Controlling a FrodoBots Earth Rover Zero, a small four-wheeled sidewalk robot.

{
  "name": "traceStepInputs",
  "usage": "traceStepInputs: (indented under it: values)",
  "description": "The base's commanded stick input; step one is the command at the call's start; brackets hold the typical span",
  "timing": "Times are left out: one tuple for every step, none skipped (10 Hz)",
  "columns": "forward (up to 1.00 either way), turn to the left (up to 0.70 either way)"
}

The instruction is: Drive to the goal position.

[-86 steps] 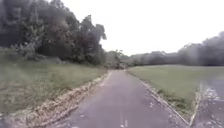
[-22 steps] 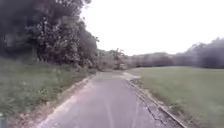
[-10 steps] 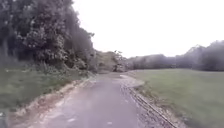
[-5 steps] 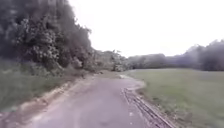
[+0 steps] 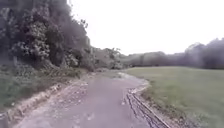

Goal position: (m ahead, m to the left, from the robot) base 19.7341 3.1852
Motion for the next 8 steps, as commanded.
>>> traceStepInputs:
  values:
    - [1.00, 0.00]
    - [1.00, 0.00]
    - [1.00, 0.00]
    - [1.00, 0.00]
    - [1.00, 0.00]
    - [1.00, 0.00]
    - [1.00, 0.00]
    - [1.00, 0.00]
